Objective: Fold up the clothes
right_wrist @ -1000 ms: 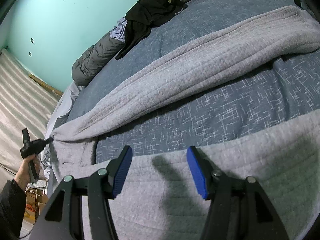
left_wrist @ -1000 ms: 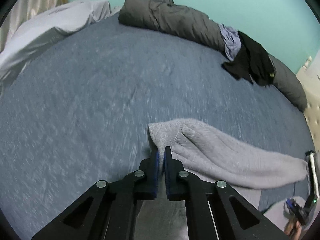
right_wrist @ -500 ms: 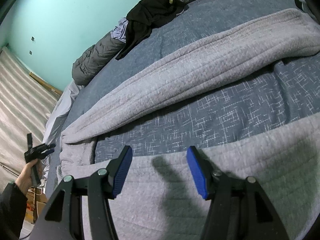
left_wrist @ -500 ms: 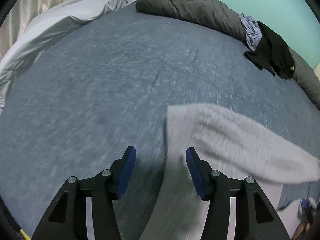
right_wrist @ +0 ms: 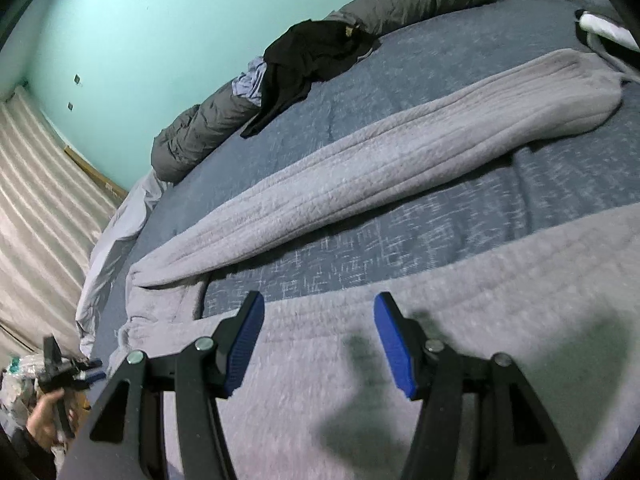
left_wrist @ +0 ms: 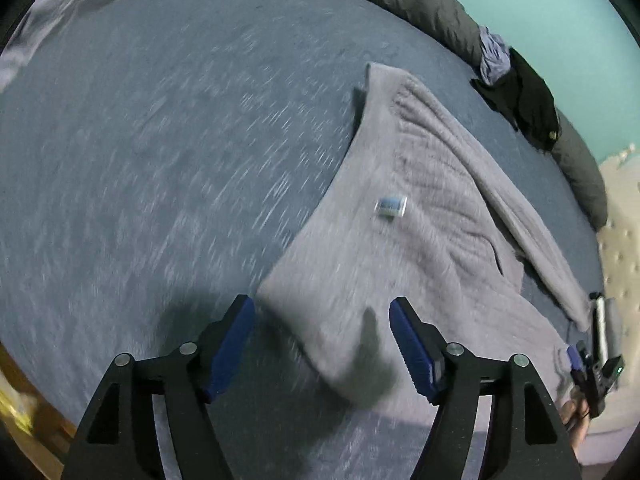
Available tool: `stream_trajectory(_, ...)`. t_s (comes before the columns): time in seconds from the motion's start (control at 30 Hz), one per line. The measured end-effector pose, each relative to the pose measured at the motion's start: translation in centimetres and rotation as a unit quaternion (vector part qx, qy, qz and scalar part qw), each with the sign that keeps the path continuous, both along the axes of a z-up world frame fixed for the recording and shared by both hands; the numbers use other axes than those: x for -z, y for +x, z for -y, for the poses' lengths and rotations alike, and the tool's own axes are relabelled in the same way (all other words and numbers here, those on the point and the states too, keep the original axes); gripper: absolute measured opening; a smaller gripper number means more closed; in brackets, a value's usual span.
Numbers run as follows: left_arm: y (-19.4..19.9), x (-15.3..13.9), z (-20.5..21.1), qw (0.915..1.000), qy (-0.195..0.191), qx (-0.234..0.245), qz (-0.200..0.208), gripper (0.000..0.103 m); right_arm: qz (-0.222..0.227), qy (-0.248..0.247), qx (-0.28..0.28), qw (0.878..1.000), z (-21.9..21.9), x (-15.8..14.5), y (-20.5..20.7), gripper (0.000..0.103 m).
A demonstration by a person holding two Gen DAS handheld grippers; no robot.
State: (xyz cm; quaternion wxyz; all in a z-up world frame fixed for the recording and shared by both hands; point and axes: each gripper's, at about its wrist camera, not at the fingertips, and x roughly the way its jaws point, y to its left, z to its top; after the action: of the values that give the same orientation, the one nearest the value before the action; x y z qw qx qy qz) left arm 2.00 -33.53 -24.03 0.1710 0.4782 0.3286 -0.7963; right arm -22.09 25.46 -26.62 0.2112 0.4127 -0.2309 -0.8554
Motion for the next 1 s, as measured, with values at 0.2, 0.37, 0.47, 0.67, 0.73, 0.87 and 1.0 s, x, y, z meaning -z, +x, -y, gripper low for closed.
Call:
stream_trajectory(0.2,1.1,2.0,-1.2,0.9995,0.03,0.001,-0.009,0.071,-0.001,-0.006,0.029,1.0,-2.5,-0.6,2.6,0.062)
stream_trajectory(0.37,0.8,2.5,-1.7,0.9988,0.044,0.009,-0.021,0.015,0.008,-0.004,0.045,0.999,-3.4,-0.2,3.6,0.062)
stream_trajectory(0.47,1.2,0.4,-1.9,0.9984,0.032,0.007,-0.046,0.007,0.006,-0.002,0.045,0.999,-3.2,-0.3,3.7,0.062)
stream_trajectory(0.67,3.1,-5.0,-1.1,0.9958,0.01,-0.003,-0.091,0.005,0.0,0.001,0.026,1.0,-2.4,-0.3,3.6,0.062)
stream_trajectory(0.73,3.8,-6.0,-0.8,0.9952,0.008,-0.003,-0.097,0.004,-0.001,0.002,0.022,1.0,-2.2,-0.3,3.5,0.062)
stream_trajectory(0.87,3.5,-3.4,0.3,0.9982,0.026,-0.01,-0.053,0.004,-0.002,0.0,0.02,1.0,-2.2,-0.3,3.6,0.062)
stream_trajectory(1.0,2.6,-0.9,0.5,0.999,0.034,-0.028,-0.011,0.012,0.001,0.001,0.019,1.0,-2.2,-0.2,3.6,0.062)
